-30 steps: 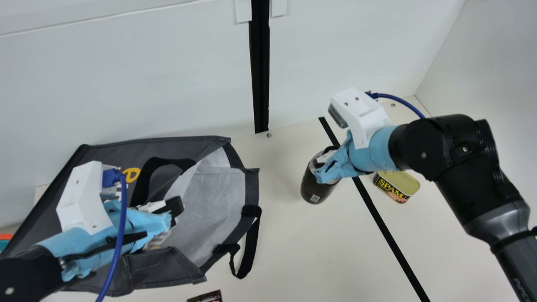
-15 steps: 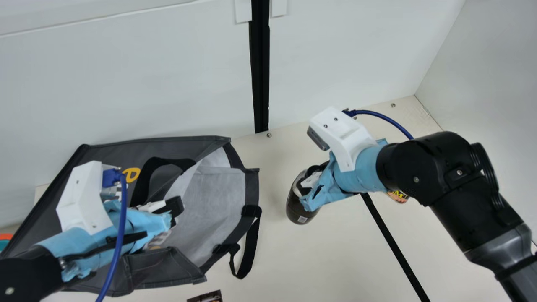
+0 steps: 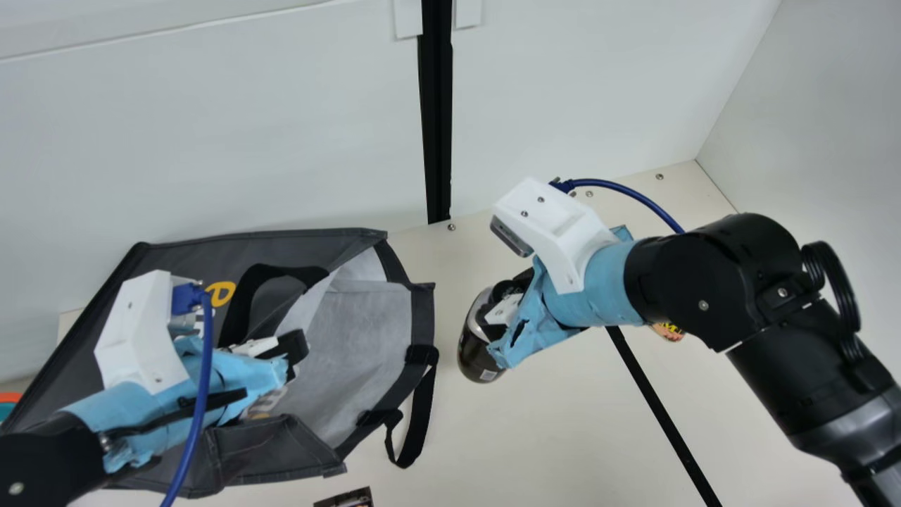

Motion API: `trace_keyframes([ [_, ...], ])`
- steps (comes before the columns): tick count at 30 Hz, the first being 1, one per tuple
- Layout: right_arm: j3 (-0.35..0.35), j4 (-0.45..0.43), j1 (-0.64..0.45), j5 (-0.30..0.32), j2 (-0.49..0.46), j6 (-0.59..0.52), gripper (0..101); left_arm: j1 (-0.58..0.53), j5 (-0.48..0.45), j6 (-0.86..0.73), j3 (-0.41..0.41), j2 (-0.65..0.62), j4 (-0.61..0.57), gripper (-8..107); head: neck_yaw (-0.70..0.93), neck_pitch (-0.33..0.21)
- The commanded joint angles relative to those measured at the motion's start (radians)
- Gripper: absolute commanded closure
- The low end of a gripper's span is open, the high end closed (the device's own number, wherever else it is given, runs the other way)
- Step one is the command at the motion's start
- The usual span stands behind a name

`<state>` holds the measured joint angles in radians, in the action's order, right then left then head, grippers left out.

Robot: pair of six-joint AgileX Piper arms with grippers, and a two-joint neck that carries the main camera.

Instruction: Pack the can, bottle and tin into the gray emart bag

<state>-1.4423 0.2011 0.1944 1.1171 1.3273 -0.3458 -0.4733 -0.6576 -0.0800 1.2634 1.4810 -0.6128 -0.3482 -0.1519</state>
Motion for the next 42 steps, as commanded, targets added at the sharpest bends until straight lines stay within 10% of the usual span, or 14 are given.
trace_keyframes([
  [1, -0.003, 0.011, 0.004, -0.002, -0.002, -0.004, 101, 0.0, 0.0, 0.0, 0.0, 0.0, 0.0, 89, -0.001, -0.023],
  [42, 0.18, 0.572, -0.042, -0.23, -0.089, -0.41, 101, 0.0, 0.0, 0.0, 0.0, 0.0, 0.0, 89, -0.001, -0.023],
])
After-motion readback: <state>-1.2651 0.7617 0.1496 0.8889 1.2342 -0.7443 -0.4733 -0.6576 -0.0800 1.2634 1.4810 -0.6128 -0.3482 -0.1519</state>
